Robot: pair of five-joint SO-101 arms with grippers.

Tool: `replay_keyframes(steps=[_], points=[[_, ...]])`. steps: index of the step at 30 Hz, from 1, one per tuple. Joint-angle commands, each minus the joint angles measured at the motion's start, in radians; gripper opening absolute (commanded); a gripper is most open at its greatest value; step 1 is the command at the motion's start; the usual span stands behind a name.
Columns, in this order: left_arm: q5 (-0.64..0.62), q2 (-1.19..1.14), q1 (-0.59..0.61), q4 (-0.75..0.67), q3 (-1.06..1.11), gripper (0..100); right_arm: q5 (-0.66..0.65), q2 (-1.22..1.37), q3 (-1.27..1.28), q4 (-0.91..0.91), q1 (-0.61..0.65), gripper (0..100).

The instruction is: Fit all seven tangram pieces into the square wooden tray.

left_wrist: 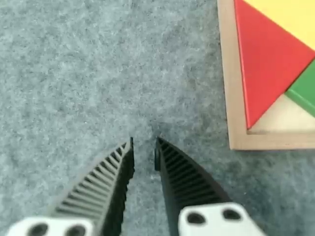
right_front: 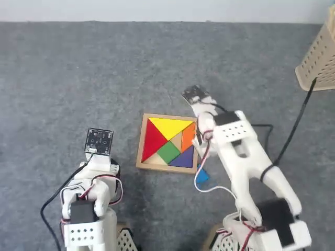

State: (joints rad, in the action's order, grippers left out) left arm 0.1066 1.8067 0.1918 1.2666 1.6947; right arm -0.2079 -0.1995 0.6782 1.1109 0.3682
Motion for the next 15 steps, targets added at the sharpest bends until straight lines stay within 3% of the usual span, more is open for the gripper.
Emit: replay_keyframes(steps=[1, 9, 15], points=[[-0.008, 0.021, -0.002, 0.000, -0.010, 7, 0.112, -0.091, 0.046, 0.015, 0.010, 18.8], [-0.008, 0.021, -0.002, 0.000, -0.010, 7, 0.354, -0.097, 0.084, 0.051, 0.213, 21.3], [-0.008, 0.021, -0.002, 0.000, -0.010, 7, 0.365, -0.097, 0.120, 0.050, 0.257, 21.3]])
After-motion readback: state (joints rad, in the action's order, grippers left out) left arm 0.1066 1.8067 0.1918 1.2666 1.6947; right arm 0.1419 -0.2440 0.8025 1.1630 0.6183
